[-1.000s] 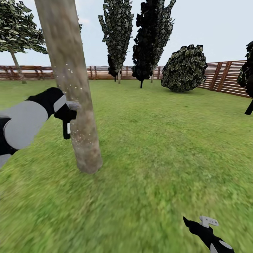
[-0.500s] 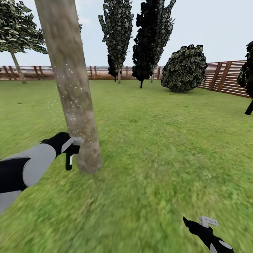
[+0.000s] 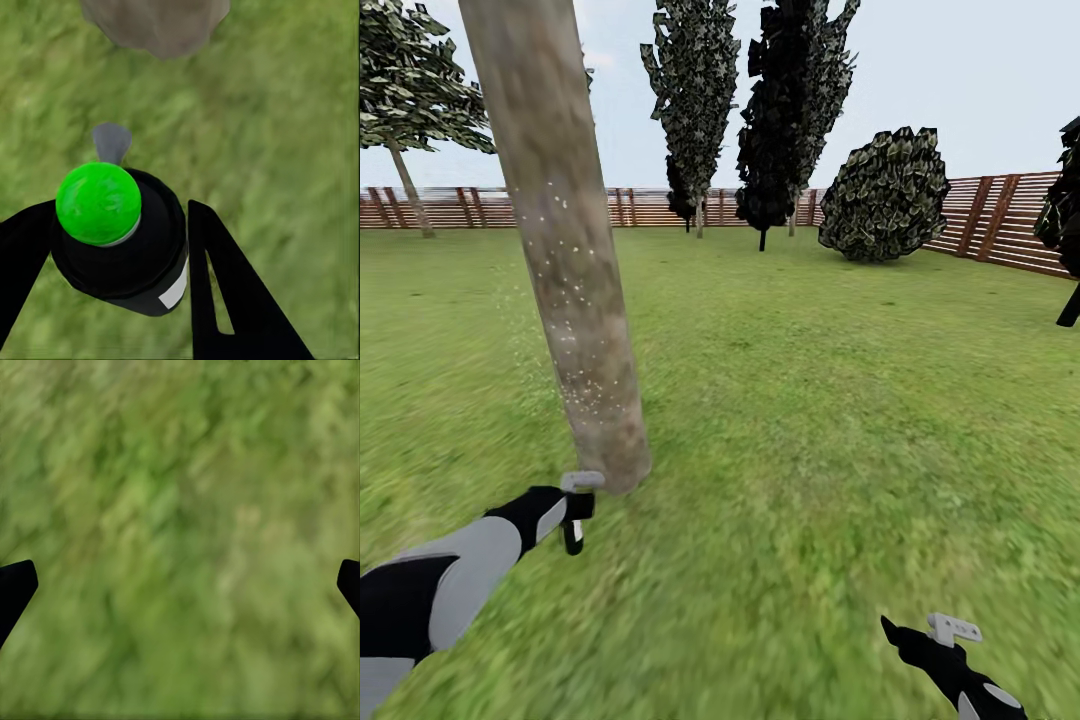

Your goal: In the garden, pick up the pesticide atomizer on the floor and spray pesticide onto both trees until each tree trunk is fully covered.

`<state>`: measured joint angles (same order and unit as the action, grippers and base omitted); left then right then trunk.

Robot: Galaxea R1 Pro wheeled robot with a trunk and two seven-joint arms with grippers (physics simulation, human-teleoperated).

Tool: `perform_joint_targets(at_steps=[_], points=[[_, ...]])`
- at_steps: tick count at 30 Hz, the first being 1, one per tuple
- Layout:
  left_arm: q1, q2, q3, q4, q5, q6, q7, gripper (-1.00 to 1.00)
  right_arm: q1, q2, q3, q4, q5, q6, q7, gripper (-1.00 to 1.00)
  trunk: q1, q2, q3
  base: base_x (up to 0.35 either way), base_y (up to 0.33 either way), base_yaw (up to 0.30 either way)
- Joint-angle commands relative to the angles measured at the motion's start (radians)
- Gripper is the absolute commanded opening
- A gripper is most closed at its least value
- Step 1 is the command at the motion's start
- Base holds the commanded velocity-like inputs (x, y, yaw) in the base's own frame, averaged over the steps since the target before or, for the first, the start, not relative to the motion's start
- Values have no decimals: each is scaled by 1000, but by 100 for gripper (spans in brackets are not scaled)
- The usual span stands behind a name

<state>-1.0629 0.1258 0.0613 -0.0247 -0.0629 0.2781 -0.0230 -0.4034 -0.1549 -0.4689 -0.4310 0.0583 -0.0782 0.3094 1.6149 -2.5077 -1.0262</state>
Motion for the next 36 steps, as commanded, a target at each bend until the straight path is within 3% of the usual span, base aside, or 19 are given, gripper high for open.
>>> perform_joint_targets(at_steps=[1, 2, 4, 11, 21, 36], points=[[11, 0, 0, 0, 48, -46, 0, -100, 0, 0, 0, 0, 0, 0, -1, 100, 0, 0, 0, -69, 0, 6], [19, 0, 1, 0, 90, -86, 1, -100, 0, 1, 0, 0, -1, 0, -1, 100, 0, 0, 0, -241, -8, 145], [22, 0, 1, -2, 106, -101, 2, -100, 0, 1, -1, 0, -1, 0, -1, 100, 0, 0, 0, -229, -153, 233], [23, -1, 1, 2, 109, -103, 3, -100, 0, 2, 1, 1, 0, 0, -1, 100, 0, 0, 0, -39, -286, 246], [23, -1, 0, 2, 110, -102, 3, -100, 0, 3, 1, 1, 0, 0, 1, 100, 0, 0, 0, 128, -309, 54], [23, -5, 0, 2, 110, -102, 3, -100, 0, 3, 1, 1, 0, 0, 0, 100, 0, 0, 0, 144, -311, 265]])
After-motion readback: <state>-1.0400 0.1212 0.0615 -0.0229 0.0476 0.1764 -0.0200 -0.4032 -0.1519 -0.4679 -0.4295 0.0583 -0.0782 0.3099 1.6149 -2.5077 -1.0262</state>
